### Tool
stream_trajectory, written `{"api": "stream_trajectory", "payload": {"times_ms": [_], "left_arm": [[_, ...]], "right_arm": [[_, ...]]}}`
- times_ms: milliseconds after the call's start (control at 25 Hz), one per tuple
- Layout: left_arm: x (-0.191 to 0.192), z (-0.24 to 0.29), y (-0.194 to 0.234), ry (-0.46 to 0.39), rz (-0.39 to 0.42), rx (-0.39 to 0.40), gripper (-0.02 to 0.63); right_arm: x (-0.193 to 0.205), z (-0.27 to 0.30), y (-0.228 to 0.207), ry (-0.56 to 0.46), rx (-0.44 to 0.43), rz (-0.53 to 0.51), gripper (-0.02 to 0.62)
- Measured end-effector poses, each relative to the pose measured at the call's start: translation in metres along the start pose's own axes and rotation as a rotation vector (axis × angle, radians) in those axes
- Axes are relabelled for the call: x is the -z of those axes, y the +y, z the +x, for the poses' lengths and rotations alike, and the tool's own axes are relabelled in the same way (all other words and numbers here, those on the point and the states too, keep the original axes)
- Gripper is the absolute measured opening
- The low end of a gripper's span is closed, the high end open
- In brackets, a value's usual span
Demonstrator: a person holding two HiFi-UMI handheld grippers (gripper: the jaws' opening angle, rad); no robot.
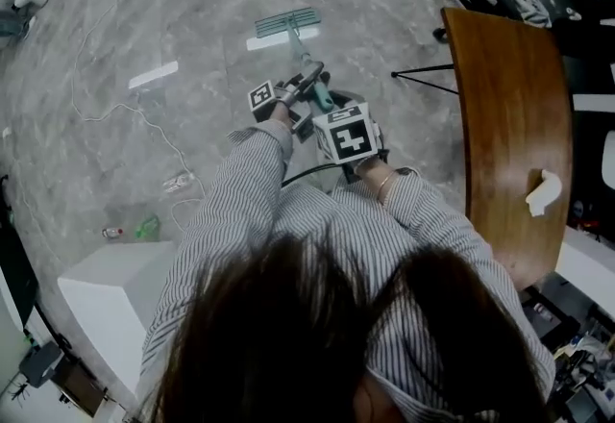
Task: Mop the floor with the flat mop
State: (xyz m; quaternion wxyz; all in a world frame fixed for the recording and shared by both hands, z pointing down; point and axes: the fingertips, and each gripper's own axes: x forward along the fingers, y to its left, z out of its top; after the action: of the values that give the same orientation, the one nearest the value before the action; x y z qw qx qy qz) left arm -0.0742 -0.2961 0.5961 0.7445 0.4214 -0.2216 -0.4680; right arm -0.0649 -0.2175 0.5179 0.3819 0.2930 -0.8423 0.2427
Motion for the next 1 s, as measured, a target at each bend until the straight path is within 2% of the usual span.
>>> {"api": "stream_trajectory", "payload": {"times_ms": [200, 400, 800, 1000], "left_arm": [[-0.051, 0.061, -0.034, -0.034, 0.02, 0.0, 0.182], [-0.112, 0.103, -0.074, -0.058, 0.032, 0.015, 0.184], [-0.249, 0.157, -0.15, -0.047, 0.013, 0.019, 0.181], [-0.302, 0.174, -0.19, -0.019, 0.001, 0.011, 0.181]], "right_arm": [[-0.071, 0.032, -0.043, 0.008, -0.043, -0.033, 0.153], [-0.139, 0.074, -0.064, -0.004, -0.066, -0.024, 0.153], [-0.267, 0.179, -0.074, -0.006, -0.052, -0.011, 0.153], [-0.325, 0.217, -0.068, -0.021, -0.032, 0.028, 0.153]]}}
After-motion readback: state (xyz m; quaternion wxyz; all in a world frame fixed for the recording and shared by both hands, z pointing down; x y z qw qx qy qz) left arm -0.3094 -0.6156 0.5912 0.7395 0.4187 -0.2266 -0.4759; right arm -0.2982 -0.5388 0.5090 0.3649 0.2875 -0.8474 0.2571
